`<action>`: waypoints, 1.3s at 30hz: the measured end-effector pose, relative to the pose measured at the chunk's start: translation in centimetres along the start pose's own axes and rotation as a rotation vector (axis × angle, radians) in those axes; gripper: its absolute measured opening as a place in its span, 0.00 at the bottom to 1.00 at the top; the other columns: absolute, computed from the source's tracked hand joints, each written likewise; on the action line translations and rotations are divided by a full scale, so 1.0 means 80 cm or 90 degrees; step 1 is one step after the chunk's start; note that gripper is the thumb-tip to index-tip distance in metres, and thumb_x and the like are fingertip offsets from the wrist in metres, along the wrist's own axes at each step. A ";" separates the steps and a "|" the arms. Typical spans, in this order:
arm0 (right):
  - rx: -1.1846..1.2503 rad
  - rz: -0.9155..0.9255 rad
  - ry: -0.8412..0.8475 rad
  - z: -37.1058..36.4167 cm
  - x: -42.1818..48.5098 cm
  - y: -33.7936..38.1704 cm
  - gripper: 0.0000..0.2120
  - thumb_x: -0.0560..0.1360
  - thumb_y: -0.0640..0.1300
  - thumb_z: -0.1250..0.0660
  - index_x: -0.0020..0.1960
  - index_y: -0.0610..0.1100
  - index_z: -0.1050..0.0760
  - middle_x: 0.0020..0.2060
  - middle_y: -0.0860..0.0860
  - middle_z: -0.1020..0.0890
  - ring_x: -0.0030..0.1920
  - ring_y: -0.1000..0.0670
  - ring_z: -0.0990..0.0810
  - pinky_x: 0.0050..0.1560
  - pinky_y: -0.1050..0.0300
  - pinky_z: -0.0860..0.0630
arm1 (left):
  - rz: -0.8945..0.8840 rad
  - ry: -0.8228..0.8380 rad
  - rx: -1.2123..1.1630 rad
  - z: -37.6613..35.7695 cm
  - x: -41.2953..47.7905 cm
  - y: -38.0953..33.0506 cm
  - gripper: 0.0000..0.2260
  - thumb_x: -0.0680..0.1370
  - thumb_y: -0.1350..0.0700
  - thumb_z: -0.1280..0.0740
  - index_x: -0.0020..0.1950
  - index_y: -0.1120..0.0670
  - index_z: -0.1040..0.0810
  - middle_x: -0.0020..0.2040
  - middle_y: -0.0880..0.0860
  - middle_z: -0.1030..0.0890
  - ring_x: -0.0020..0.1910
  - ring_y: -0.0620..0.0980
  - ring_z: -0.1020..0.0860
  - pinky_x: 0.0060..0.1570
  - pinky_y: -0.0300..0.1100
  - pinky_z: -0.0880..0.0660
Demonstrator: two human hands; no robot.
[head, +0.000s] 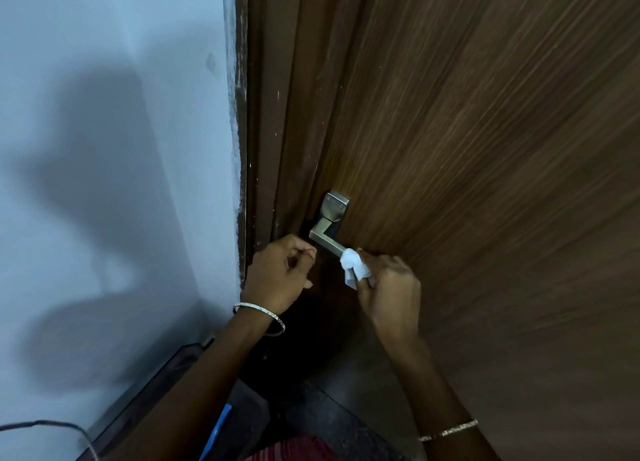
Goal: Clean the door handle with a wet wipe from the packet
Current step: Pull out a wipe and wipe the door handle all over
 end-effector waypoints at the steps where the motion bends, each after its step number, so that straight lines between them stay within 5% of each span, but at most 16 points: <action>1: -0.007 0.013 0.010 -0.003 0.006 0.008 0.19 0.69 0.41 0.26 0.60 0.45 0.18 0.43 0.48 0.15 0.44 0.44 0.19 0.46 0.51 0.24 | 0.029 0.016 -0.037 -0.006 0.000 0.002 0.03 0.78 0.52 0.33 0.46 0.46 0.19 0.42 0.46 0.15 0.29 0.48 0.16 0.35 0.46 0.18; 6: -0.037 0.069 0.079 -0.028 0.046 0.056 0.16 0.74 0.45 0.31 0.62 0.46 0.21 0.47 0.46 0.15 0.49 0.43 0.18 0.51 0.50 0.28 | 0.113 0.039 -0.092 -0.022 0.000 0.001 0.05 0.77 0.51 0.31 0.46 0.51 0.19 0.39 0.51 0.15 0.29 0.51 0.16 0.31 0.44 0.19; 14: 0.029 0.013 -0.020 -0.018 0.034 0.056 0.19 0.66 0.39 0.23 0.51 0.45 0.28 0.35 0.50 0.16 0.37 0.46 0.17 0.45 0.54 0.25 | 0.329 0.044 -0.272 -0.034 0.006 0.013 0.18 0.74 0.44 0.29 0.48 0.59 0.21 0.42 0.57 0.17 0.35 0.54 0.18 0.32 0.44 0.19; 23: 0.458 -0.093 0.108 -0.012 0.032 0.010 0.36 0.67 0.40 0.23 0.70 0.53 0.33 0.59 0.57 0.20 0.57 0.57 0.18 0.54 0.58 0.19 | 0.369 -0.100 -0.458 -0.046 0.013 0.024 0.07 0.73 0.58 0.26 0.43 0.58 0.23 0.34 0.58 0.20 0.21 0.45 0.23 0.21 0.38 0.23; 30: 0.458 -0.160 0.090 -0.010 0.027 -0.020 0.20 0.71 0.32 0.26 0.59 0.49 0.22 0.46 0.51 0.16 0.44 0.60 0.16 0.48 0.67 0.20 | 0.489 -0.173 -0.547 -0.043 0.014 0.042 0.08 0.77 0.55 0.30 0.43 0.58 0.24 0.36 0.54 0.22 0.33 0.47 0.24 0.19 0.34 0.26; 35: 0.449 -0.181 0.103 -0.016 0.033 -0.023 0.13 0.70 0.33 0.25 0.53 0.44 0.17 0.43 0.54 0.14 0.44 0.58 0.15 0.48 0.70 0.22 | 0.427 -0.193 -0.495 -0.049 0.023 0.030 0.10 0.80 0.59 0.35 0.60 0.61 0.23 0.46 0.59 0.17 0.36 0.49 0.20 0.28 0.39 0.24; 39: 0.460 -0.195 0.105 -0.019 0.030 -0.028 0.12 0.70 0.33 0.24 0.50 0.44 0.16 0.43 0.54 0.14 0.44 0.61 0.16 0.48 0.72 0.23 | 0.391 -0.212 -0.430 -0.054 0.029 0.024 0.14 0.81 0.51 0.38 0.56 0.60 0.21 0.55 0.63 0.18 0.47 0.59 0.18 0.32 0.46 0.23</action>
Point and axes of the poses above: each hand's wrist, its own x-axis towards the middle knuckle, its own z-axis out of the back of the hand, y = z × x, the point moved 7 cm from there along x, towards the middle knuckle
